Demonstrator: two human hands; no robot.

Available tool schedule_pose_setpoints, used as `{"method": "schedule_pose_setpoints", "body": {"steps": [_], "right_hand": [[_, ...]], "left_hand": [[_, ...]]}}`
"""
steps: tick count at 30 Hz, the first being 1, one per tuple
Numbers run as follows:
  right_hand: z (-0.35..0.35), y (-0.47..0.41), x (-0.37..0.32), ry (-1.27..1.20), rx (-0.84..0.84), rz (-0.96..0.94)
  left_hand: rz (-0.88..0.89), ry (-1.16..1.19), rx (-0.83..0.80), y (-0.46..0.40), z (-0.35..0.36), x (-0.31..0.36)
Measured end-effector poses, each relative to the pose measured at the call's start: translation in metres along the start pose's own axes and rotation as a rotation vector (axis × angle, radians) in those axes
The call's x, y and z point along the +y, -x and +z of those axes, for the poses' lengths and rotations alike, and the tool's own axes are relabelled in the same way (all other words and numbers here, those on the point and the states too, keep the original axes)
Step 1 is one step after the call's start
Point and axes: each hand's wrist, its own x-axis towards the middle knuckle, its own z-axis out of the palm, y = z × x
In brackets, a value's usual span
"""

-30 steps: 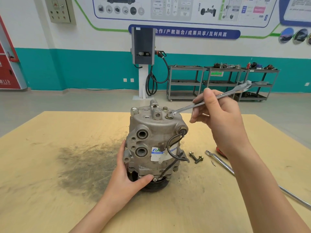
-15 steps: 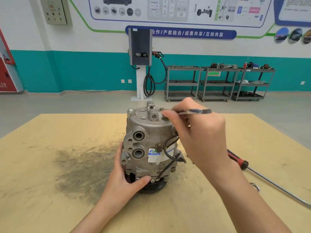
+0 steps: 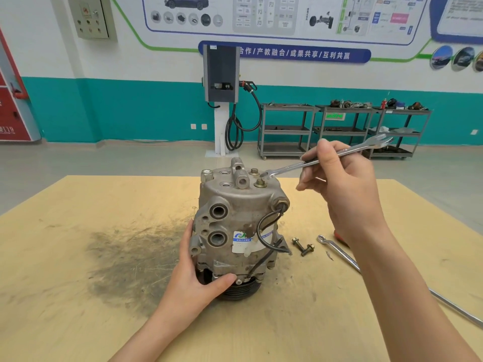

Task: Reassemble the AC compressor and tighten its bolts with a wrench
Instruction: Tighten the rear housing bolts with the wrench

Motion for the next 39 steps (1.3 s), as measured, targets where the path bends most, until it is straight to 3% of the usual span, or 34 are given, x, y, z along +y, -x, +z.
{"method": "schedule_pose_setpoints", "body": {"steps": [8, 12, 18, 24, 28, 30, 33, 39], "right_hand": [[-0.006, -0.005, 0.000, -0.158, -0.053, 0.199], [-0.006, -0.005, 0.000, -0.125, -0.057, 0.202], [0.003, 0.003, -0.004, 0.078, -0.076, -0.049], [0.019, 0.017, -0.010, 0.426, -0.010, -0.341], [0.030, 0.025, -0.012, 0.728, 0.025, -0.631], [0.032, 0.027, -0.011, 0.766, 0.037, -0.689], [0.029, 0.024, -0.014, 0.613, 0.069, -0.599], [0.011, 0.008, -0.013, 0.118, 0.032, -0.155]], "left_hand": [[-0.004, 0.011, 0.001, -0.001, 0.001, -0.003], [-0.006, 0.013, 0.001, 0.000, 0.001, 0.001], [-0.003, -0.001, 0.004, 0.000, 0.001, 0.000], [-0.013, -0.008, 0.006, 0.000, 0.001, -0.001], [-0.021, -0.010, 0.011, 0.000, 0.000, 0.000], [-0.025, -0.007, 0.015, 0.000, 0.000, 0.000], [-0.020, -0.012, 0.019, -0.001, 0.000, 0.000], [-0.008, -0.008, 0.006, -0.002, 0.000, -0.004]]}}
